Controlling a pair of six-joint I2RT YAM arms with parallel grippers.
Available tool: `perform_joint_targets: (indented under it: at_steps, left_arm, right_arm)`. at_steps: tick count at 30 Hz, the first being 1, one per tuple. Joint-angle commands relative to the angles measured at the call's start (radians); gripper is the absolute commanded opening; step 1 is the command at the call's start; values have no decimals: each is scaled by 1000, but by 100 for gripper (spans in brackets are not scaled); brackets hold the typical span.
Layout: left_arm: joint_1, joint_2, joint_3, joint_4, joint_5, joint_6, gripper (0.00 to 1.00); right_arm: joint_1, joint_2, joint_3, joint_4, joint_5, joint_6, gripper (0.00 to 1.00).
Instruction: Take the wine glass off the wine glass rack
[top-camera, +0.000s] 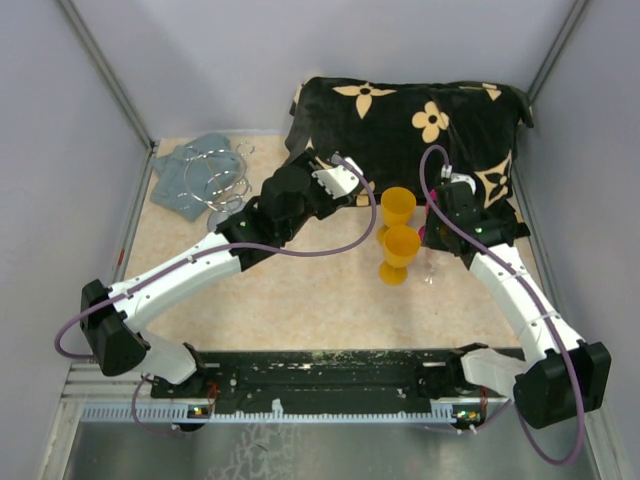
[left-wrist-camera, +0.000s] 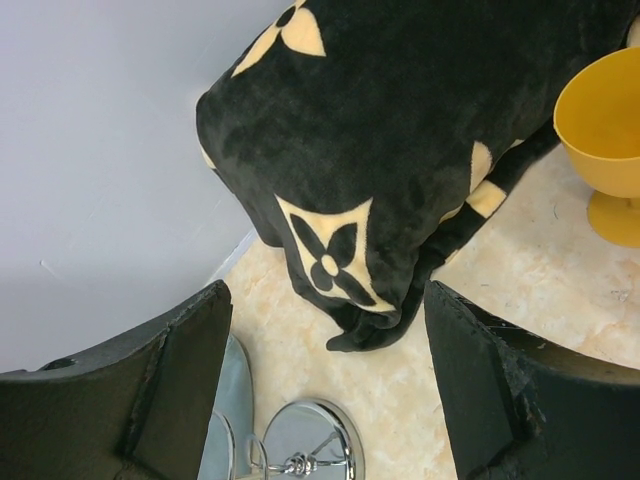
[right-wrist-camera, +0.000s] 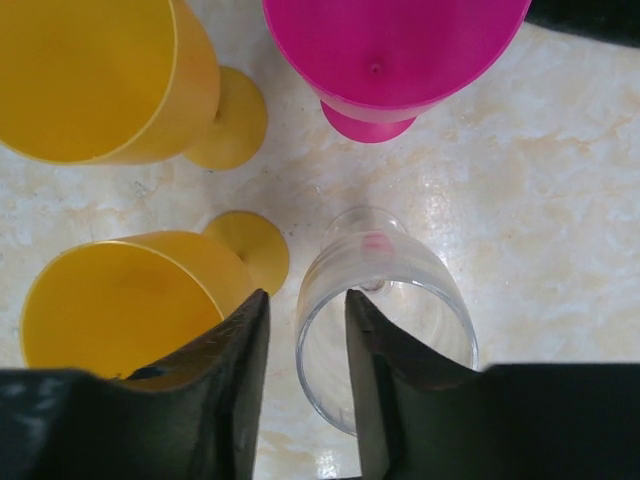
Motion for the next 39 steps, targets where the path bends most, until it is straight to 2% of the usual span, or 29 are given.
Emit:
perform_joint_targets:
  at_steps: [1,8,12,15,21,39]
  left_arm:
    - [5,1,27,8,13,-16,83]
    - [5,1,26,3,16,-26,82]
    - [6,5,28,1,21,-34,83]
    - [6,11,34,0,26,-42,83]
    - [7,21,34,-1,27,-53,83]
    - [27,21,37,-49,28,-150,82]
  right_arm:
    - [-8,1,48,17,-4,-10,41]
    - [-9,-22,124,-37,-38,-12,62]
    - [-8,-43,172,-66,-58,-13,78]
    - [-8,-54,202,-79,-79,-6,87]
    - [-6,-40,243,-84,-76,56,88]
    - [-7,-111,150,25,-115,50,90]
